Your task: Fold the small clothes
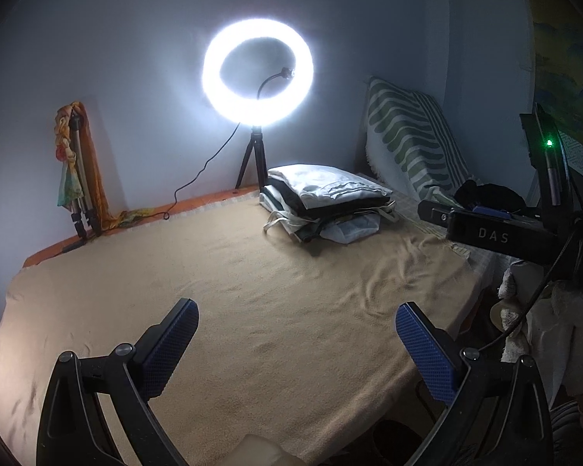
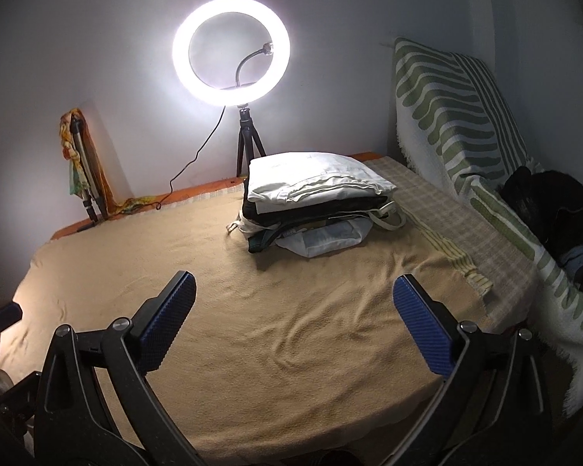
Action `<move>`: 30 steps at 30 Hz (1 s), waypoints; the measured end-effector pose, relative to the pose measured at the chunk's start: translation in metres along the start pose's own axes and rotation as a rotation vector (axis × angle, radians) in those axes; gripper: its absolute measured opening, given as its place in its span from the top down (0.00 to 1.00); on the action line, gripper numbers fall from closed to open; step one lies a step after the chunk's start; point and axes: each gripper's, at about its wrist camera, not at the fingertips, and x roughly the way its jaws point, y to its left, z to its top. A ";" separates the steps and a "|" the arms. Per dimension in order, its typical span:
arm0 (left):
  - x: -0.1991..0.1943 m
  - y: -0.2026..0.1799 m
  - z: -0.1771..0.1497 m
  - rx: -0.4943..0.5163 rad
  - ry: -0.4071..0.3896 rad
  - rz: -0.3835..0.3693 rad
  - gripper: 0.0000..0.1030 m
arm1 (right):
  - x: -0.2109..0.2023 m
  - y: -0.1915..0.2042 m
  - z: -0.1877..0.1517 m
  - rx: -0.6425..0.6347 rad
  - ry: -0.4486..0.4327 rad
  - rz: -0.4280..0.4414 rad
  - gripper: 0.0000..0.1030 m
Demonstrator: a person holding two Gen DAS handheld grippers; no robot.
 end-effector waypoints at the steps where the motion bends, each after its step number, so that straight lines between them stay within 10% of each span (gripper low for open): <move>1: 0.000 0.000 -0.001 -0.003 0.003 0.003 0.00 | 0.000 -0.002 -0.001 0.011 -0.003 0.002 0.00; 30: -0.010 0.000 -0.004 0.019 -0.004 0.039 0.00 | 0.019 -0.006 -0.012 0.004 0.029 -0.038 0.00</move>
